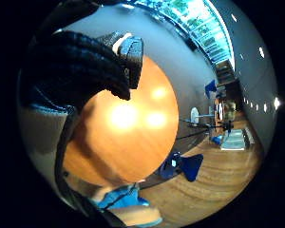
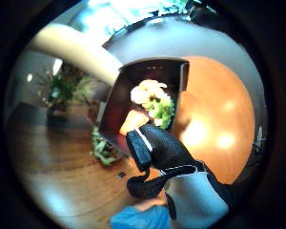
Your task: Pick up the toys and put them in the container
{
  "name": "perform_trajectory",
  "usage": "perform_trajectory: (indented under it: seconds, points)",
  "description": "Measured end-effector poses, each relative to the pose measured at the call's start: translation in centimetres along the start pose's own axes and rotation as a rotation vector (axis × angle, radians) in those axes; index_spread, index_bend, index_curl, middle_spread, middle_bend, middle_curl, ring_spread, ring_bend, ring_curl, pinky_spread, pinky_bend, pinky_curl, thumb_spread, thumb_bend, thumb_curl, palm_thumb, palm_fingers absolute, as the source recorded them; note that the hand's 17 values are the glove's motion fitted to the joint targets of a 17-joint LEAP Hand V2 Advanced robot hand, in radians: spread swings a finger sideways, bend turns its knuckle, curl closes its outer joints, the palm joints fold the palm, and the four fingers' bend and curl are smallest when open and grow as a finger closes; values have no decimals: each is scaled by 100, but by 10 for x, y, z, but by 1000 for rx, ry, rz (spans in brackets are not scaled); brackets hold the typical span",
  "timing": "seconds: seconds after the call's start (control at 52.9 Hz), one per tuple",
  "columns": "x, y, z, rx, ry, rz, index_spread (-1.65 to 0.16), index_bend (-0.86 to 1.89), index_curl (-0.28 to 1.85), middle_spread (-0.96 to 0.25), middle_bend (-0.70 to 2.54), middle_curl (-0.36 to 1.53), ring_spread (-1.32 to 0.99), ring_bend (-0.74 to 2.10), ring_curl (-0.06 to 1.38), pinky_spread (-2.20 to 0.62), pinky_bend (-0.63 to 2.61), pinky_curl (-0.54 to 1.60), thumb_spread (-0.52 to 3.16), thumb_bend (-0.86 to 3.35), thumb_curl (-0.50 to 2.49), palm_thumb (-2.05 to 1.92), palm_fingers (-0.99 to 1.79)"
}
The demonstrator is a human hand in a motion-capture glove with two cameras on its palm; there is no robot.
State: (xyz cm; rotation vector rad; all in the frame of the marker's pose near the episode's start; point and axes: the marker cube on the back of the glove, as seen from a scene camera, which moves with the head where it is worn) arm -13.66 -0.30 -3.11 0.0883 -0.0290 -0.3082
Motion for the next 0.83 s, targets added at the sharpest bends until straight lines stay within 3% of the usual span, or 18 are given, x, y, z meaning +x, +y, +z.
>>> perform_trajectory:
  seconds: [0.113,0.189,0.359,0.435,0.529,0.624,0.699,0.832]
  points:
    - [29,13,11,5,-17,140,-31,21,36,6,18,43,7,50,28,7,121,31,111,-4,26,-4,-1]
    - [48,27,24,-12,9,70,-31,21,38,6,18,43,7,50,27,7,119,31,111,-4,26,-4,0]
    - [75,47,48,-7,18,154,-31,20,40,5,18,41,7,49,27,8,118,30,112,-4,25,-3,0]
    - [89,59,60,-22,32,92,-31,20,40,5,18,41,7,49,27,8,117,31,112,-4,25,-4,1]
    - [110,66,72,-44,72,145,-31,20,41,5,17,40,7,49,27,8,117,31,113,-4,24,-3,0]
    - [117,71,73,-41,61,101,-32,20,42,5,16,39,7,49,27,7,118,31,113,-4,24,-3,0]
    - [110,69,67,-31,-54,182,-31,20,43,5,17,38,7,49,26,8,117,31,113,-4,24,-3,-1]
    - [127,72,72,-44,126,244,-32,19,44,5,17,37,7,49,26,8,117,31,113,-3,24,-3,-1]
